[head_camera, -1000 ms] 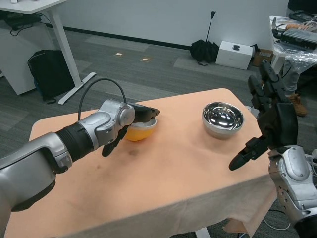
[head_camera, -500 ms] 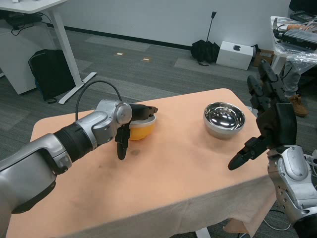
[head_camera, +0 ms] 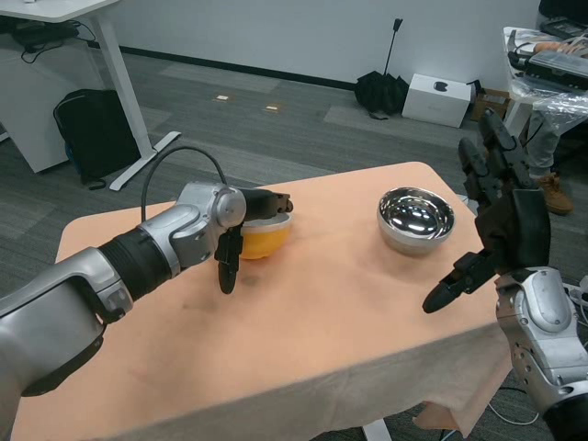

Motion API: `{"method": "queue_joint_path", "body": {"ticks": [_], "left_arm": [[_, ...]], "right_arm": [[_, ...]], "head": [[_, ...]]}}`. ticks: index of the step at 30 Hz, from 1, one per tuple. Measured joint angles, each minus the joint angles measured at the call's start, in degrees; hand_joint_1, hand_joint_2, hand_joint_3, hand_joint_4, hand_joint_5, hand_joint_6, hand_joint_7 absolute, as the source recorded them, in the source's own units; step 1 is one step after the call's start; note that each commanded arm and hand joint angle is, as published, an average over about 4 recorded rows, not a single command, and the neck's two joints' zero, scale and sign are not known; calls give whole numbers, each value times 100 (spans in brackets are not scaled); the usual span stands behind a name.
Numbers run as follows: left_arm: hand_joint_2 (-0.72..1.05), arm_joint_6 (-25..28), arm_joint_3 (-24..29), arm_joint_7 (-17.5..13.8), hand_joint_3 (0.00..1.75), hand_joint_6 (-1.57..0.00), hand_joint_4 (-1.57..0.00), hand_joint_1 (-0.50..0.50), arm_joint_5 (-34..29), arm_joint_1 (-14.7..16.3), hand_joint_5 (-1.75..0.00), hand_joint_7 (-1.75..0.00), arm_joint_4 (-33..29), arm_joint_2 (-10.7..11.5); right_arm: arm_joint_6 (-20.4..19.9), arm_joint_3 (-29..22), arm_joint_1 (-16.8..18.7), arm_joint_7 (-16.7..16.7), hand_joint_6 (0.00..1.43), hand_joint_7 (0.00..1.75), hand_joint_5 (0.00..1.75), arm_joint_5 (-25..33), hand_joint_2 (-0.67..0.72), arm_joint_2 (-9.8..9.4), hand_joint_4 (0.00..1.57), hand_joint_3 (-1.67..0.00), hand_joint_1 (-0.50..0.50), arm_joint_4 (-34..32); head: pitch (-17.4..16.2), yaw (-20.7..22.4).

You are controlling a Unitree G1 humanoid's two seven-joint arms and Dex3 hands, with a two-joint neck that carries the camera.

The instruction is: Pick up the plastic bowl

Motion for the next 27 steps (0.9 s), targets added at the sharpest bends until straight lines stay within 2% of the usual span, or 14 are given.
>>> {"method": "queue_joint_path", "body": {"ticks": [3,5,6,10,12,13,14,17,20,21,23,25,27], "left_arm": [[65,3,3,-7,9,0,-22,-49,31,21,-169,-56,-111,-1],[69,6,28,-18,13,0,-22,-39,35,39,-175,-56,-196,-1],[72,6,54,-26,15,0,-22,-31,40,46,-175,-56,-239,-2],[83,19,162,-49,17,0,-22,10,82,56,-175,-63,-353,0],[87,58,207,-52,13,0,-19,26,88,58,-175,-63,-389,0],[87,92,229,-53,13,0,-17,27,90,59,-175,-63,-417,1],[85,131,246,-53,13,0,-15,25,97,59,-172,-63,-445,1],[78,212,277,-53,17,0,-15,6,126,59,-164,-63,-503,2],[78,219,274,-53,17,0,-25,-13,136,59,-164,-63,-512,4],[78,221,267,-52,22,0,-36,-21,138,59,-164,-63,-513,5],[78,224,229,-52,35,0,-59,-28,142,59,-169,-63,-514,7],[80,226,187,-51,61,-1,-98,-37,145,59,-175,-61,-515,8],[83,226,170,-51,81,-1,-126,-43,145,59,-175,-58,-515,8]], "right_arm": [[0,1,-2,0,0,0,0,1,72,0,0,0,-38,0],[-1,1,-5,-1,0,0,0,2,72,0,0,0,-38,1],[-1,1,-6,0,0,0,0,2,72,0,0,0,-38,1],[-1,3,-16,1,0,0,0,3,72,0,0,0,-38,1],[-1,3,-21,1,0,0,0,4,72,0,0,0,-38,1],[-1,3,-24,1,0,0,0,5,72,0,0,0,-38,1],[-1,3,-27,1,0,0,0,5,72,0,0,0,-38,0],[-1,3,-35,0,0,0,0,5,72,0,0,0,-38,0],[-1,3,-39,0,0,0,0,5,72,0,0,0,-38,1],[-1,3,-39,0,0,0,0,6,72,0,0,0,-38,1],[-1,3,-39,1,0,0,0,8,72,0,0,0,-38,1],[-1,3,-40,1,0,0,0,12,72,0,0,0,-38,1],[-1,3,-41,1,0,0,0,15,72,0,0,0,-38,1]], "head": [[-25,1],[-33,0],[-33,0],[-54,10],[-67,16],[-72,16],[-78,17],[-88,18],[-100,18],[-106,17],[-123,17],[-142,25],[-153,33]]}}
